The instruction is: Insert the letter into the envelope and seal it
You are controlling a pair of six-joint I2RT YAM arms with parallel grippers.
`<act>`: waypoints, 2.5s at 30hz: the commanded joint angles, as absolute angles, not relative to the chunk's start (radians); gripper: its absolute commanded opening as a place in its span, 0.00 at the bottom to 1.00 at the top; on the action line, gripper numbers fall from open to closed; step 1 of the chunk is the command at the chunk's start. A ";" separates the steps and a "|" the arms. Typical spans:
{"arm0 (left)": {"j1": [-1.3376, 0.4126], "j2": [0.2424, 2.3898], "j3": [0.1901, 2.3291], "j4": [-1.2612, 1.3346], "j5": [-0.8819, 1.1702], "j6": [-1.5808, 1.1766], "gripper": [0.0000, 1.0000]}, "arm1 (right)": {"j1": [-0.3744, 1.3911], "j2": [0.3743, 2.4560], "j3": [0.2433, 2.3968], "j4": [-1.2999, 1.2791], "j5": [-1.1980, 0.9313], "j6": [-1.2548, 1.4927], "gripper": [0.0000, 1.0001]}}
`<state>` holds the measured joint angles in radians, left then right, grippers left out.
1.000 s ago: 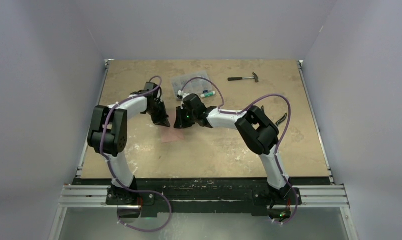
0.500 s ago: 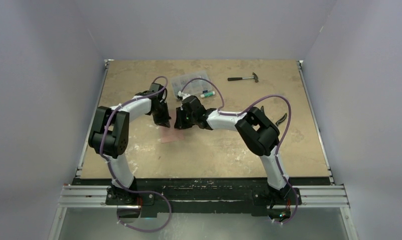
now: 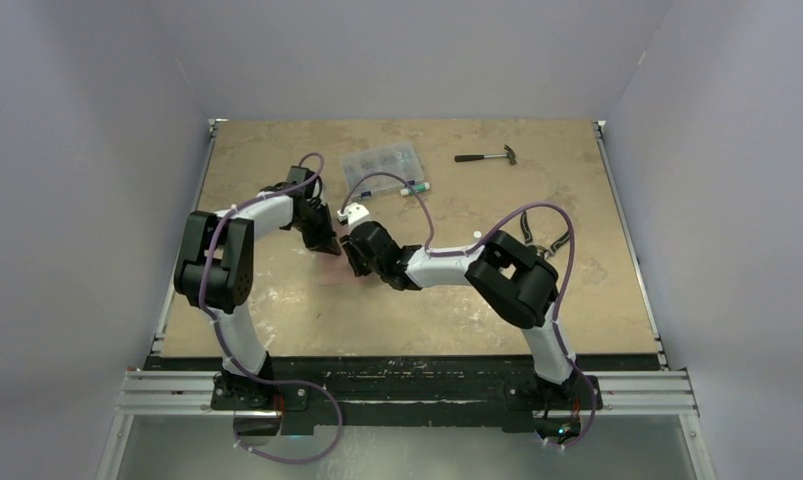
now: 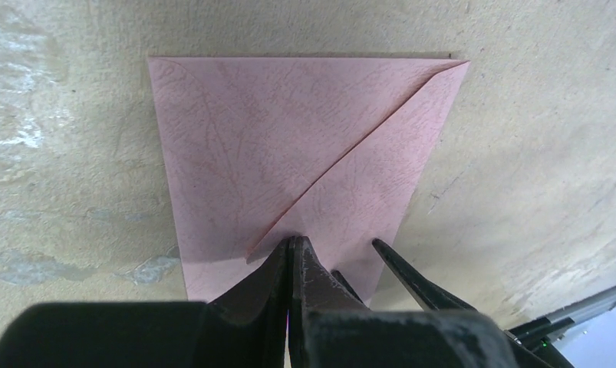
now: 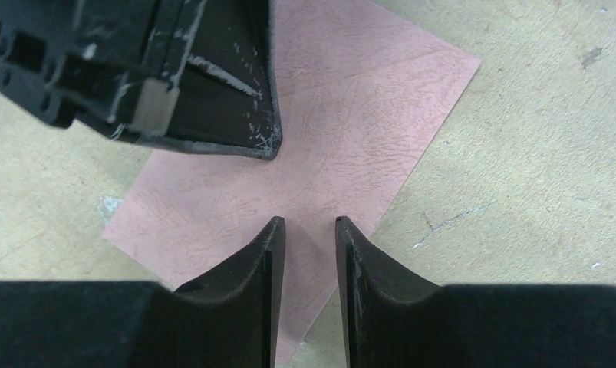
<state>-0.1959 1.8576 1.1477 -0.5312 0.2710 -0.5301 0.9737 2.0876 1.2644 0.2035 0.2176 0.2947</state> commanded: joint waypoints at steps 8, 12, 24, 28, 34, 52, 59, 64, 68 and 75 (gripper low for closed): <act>-0.162 1.929 1.027 -0.471 0.409 -0.536 0.00 | 1.022 2.197 1.312 0.036 0.347 0.235 0.47; -0.122 1.917 0.953 -0.427 0.449 -0.546 0.00 | 1.022 2.218 1.352 0.017 0.367 0.226 0.48; -0.068 1.889 1.072 -0.462 0.405 -0.534 0.00 | 1.022 2.228 1.267 -0.024 0.284 0.245 0.49; -0.060 1.895 1.105 -0.517 0.292 -0.485 0.02 | 1.022 2.227 1.259 -0.043 0.270 0.259 0.49; -0.054 1.876 1.129 -0.538 0.186 -0.468 0.03 | 1.022 2.242 1.269 -0.073 0.273 0.279 0.49; -0.054 1.917 1.017 -0.512 0.181 -0.462 0.00 | 1.022 2.345 1.483 -0.120 0.310 0.237 0.44; -0.054 1.919 1.017 -0.505 0.179 -0.462 0.00 | 1.024 2.350 1.473 -0.090 0.257 0.199 0.46; -0.054 1.925 1.020 -0.500 0.184 -0.463 0.00 | 1.023 2.377 1.467 -0.112 0.212 0.180 0.48; -0.054 1.930 1.022 -0.499 0.179 -0.464 0.00 | 1.023 2.397 1.484 -0.198 0.227 0.202 0.46; -0.054 1.944 1.027 -0.496 0.175 -0.465 0.00 | 1.023 2.282 1.320 -0.188 0.212 0.235 0.31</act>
<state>-0.0589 1.8462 1.0840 -0.4484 0.3542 -0.5293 1.0172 2.2311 1.4719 0.1383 0.2756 0.2211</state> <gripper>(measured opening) 0.003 0.340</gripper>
